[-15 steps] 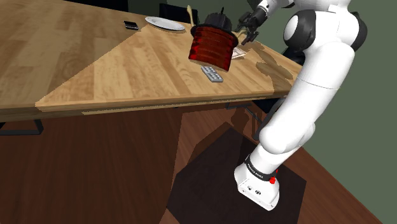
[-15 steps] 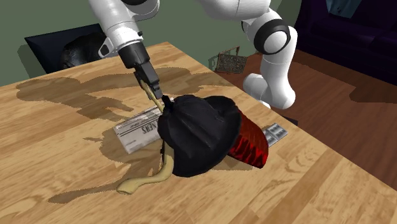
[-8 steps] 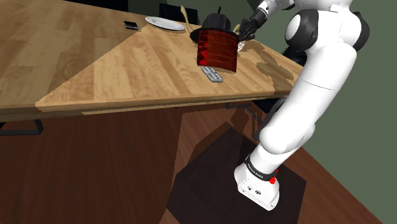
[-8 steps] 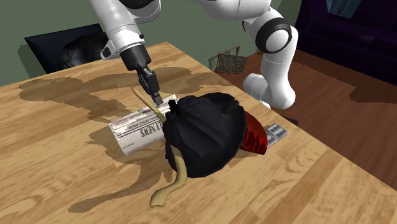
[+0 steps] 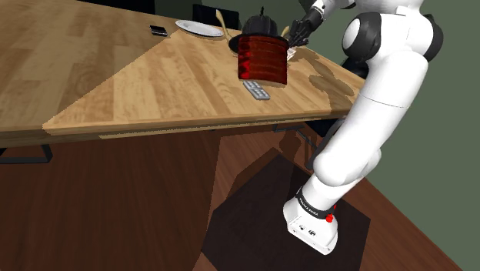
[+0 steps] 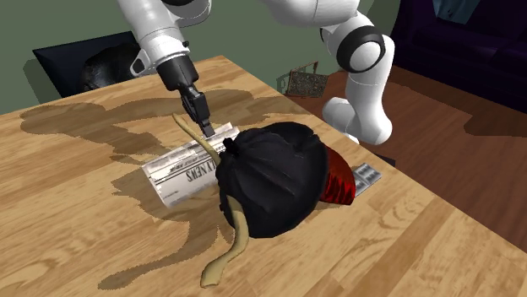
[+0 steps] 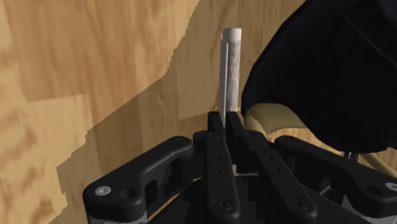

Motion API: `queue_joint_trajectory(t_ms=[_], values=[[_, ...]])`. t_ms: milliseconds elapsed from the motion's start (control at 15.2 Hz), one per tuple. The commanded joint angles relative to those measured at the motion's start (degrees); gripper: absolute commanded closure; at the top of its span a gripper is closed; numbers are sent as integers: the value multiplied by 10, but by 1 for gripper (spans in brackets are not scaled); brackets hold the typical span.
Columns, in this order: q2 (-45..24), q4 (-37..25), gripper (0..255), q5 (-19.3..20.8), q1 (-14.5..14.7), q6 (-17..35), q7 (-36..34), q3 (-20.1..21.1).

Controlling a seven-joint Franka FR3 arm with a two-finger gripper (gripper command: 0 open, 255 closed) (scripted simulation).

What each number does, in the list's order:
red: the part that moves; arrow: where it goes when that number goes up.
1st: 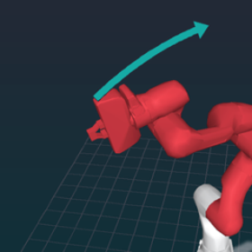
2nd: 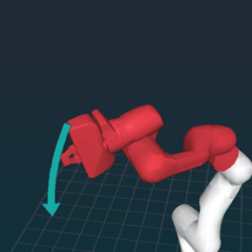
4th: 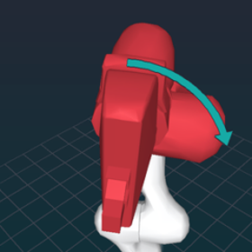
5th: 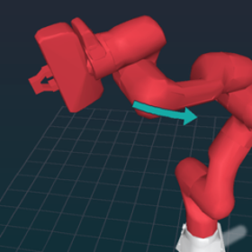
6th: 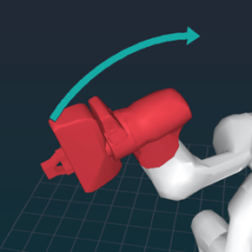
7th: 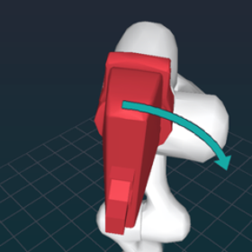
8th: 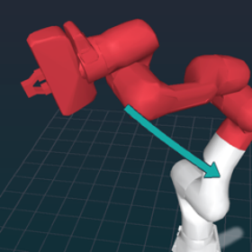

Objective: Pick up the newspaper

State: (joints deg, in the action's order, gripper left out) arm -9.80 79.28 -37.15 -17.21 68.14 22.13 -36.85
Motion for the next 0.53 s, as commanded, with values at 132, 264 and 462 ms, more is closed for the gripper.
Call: queue_joint_trajectory(t_ms=[132,264,462], values=[[-13,-43,255,-14,-9,-32,-14,-1],[-21,-69,255,-23,-17,-50,-21,-2],[-37,-112,255,-40,-30,-78,-32,-3]])
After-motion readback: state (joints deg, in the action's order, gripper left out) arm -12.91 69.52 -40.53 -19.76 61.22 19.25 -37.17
